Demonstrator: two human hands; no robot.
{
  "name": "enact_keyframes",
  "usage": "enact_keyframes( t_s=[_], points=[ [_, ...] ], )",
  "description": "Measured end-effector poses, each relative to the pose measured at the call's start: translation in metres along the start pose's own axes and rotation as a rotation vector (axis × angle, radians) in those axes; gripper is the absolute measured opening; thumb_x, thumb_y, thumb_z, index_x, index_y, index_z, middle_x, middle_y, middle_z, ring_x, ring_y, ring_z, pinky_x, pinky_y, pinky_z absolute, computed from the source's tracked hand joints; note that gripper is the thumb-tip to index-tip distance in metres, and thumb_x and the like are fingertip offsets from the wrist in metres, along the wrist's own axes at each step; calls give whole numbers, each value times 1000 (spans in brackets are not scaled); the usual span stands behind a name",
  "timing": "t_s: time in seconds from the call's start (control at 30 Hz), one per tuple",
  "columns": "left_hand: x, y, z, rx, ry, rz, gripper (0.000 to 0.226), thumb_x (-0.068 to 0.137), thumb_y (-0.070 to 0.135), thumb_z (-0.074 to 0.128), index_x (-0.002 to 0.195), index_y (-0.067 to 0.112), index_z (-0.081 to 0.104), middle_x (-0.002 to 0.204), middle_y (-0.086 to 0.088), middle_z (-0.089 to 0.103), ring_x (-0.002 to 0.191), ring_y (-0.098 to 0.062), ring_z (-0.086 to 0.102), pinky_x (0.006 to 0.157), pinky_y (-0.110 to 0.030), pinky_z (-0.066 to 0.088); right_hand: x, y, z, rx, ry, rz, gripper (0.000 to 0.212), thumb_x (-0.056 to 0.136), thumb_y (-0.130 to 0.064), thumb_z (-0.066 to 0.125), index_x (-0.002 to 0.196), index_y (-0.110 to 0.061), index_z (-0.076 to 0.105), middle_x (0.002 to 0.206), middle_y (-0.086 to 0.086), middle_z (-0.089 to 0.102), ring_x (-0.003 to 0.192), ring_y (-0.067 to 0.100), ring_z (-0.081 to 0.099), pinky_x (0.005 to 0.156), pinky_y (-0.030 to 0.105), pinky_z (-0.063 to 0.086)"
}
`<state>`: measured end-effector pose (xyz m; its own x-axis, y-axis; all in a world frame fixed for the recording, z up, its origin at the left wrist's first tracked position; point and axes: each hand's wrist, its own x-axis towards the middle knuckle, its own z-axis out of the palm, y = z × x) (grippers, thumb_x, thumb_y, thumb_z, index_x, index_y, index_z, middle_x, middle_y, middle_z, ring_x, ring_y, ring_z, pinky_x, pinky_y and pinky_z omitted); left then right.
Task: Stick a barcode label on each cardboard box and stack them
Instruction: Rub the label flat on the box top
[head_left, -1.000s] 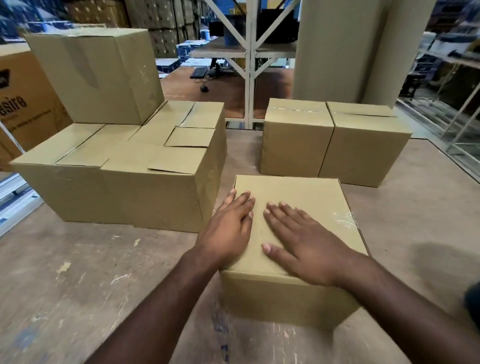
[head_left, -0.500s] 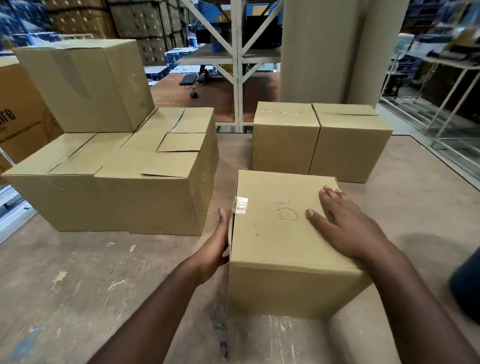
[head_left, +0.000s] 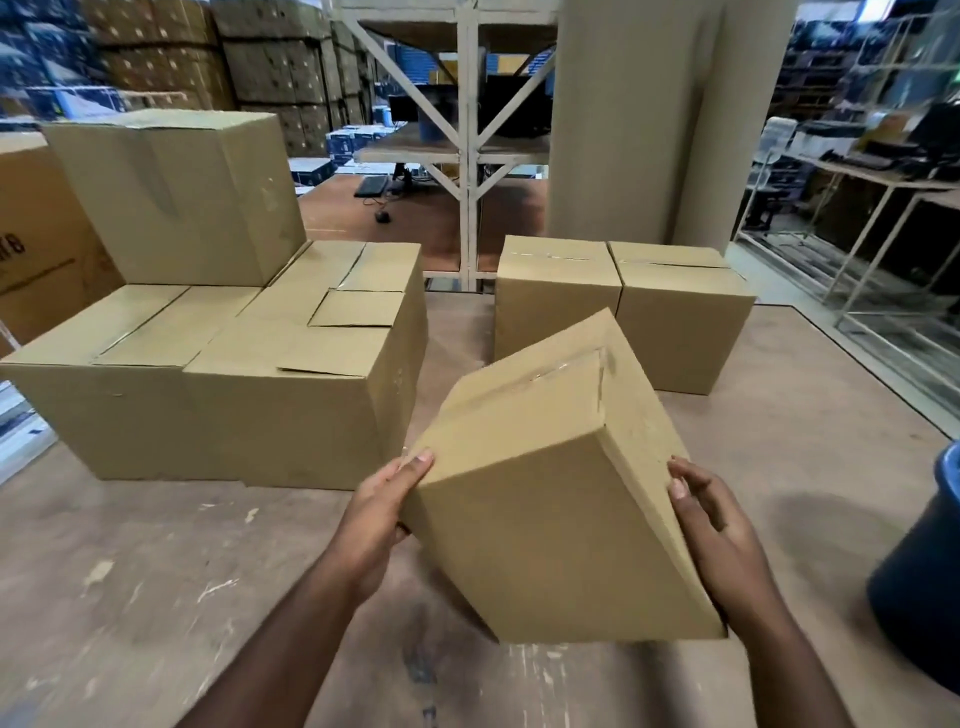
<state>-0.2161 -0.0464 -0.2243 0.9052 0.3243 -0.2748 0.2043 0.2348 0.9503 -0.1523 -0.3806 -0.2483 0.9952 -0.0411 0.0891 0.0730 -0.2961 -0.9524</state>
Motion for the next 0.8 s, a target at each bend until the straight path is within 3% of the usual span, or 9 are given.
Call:
enact_keyframes(
  t_s=[0.1,0.17,0.27,0.37,0.5,0.63,0.8],
  points=[
    [-13,25,-4,-115,2,86,47,90,45,64,130,21,67,123,5,74,118,-14,66,103,-40,49,-16,8,27,152,-37,35,58,84,-82,59,135,-54,60,145,-23,58,139,8,51,117,46,40],
    [-27,43,-4,-140,14,144,40,95,40,61,127,17,67,117,2,76,106,-9,71,88,-30,55,-20,6,36,215,-33,50,77,69,-96,56,135,-58,58,147,-21,57,139,13,52,117,52,40],
    [-46,70,-8,-154,57,230,44,87,42,68,119,12,69,106,1,77,89,-6,72,71,-24,55,-15,-7,42,313,-69,9,74,75,-91,55,139,-54,57,152,-12,55,141,26,51,114,62,40],
    [-58,100,-23,-136,154,318,55,76,54,77,115,15,68,95,7,75,86,-6,68,74,-30,49,0,-28,56,356,-182,-75,80,81,-86,54,146,-38,56,153,-1,56,142,32,51,116,64,37],
    [-64,136,-42,-167,301,395,45,84,50,73,116,19,67,108,12,72,108,-8,63,92,-32,49,11,-66,88,366,-277,-216,90,82,-88,52,153,-34,48,156,-2,52,145,24,48,119,60,35],
    [-61,157,-57,-206,343,468,30,92,43,66,112,21,68,94,18,74,96,-1,65,82,-29,48,19,-96,109,349,-374,-326,106,75,-95,50,160,-33,35,165,-2,40,149,24,42,115,61,41],
    [-54,182,-70,-270,294,547,31,93,44,63,116,23,67,90,24,74,101,-2,63,80,-28,48,26,-120,101,279,-460,-437,128,60,-100,58,163,-29,30,167,0,35,152,28,37,111,58,43]
  ],
)
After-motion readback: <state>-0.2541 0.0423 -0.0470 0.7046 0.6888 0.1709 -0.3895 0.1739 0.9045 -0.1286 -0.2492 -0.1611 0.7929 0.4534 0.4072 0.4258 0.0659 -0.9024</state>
